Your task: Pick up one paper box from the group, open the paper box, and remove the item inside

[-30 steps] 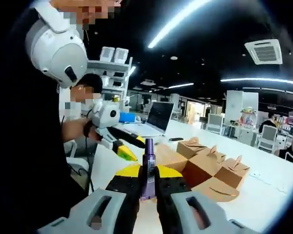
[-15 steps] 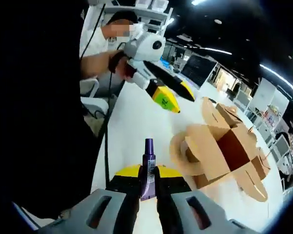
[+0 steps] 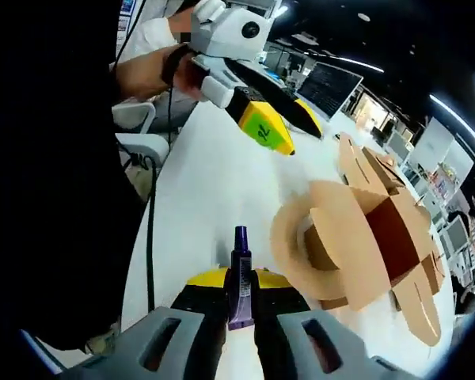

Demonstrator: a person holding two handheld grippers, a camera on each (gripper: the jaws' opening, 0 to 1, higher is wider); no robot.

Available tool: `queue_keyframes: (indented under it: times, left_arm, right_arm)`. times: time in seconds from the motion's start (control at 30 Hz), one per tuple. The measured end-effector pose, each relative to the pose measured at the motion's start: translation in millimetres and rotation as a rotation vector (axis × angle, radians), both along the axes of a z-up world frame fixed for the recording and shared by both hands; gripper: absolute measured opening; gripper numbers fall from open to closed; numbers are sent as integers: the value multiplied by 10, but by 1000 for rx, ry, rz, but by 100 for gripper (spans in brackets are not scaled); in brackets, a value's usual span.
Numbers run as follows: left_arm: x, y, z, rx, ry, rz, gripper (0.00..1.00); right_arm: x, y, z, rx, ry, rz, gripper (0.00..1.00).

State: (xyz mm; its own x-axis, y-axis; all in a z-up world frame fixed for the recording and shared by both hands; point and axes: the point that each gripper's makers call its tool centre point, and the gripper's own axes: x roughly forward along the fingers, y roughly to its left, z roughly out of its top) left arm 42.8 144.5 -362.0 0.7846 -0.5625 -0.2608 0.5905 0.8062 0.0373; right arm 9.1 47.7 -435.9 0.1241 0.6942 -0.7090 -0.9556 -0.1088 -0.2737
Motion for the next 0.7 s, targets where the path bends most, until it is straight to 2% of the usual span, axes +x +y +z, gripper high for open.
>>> queue_keyframes:
  times: [0.17, 0.4, 0.63, 0.7]
  left_arm:
    - [6, 4, -7, -1, 3, -2, 42]
    - [-8, 14, -61, -1, 18, 0, 42]
    - [-7, 6, -61, -3, 18, -1, 42]
    - [-11, 6, -64, -3, 19, -1, 42]
  right_arm:
    - [-3, -9, -49, -3, 20, -8, 12]
    - [59, 30, 83, 73, 45, -56, 13]
    - [6, -8, 92, 65, 62, -41, 17]
    - [-123, -46, 112, 72, 129, 6, 19]
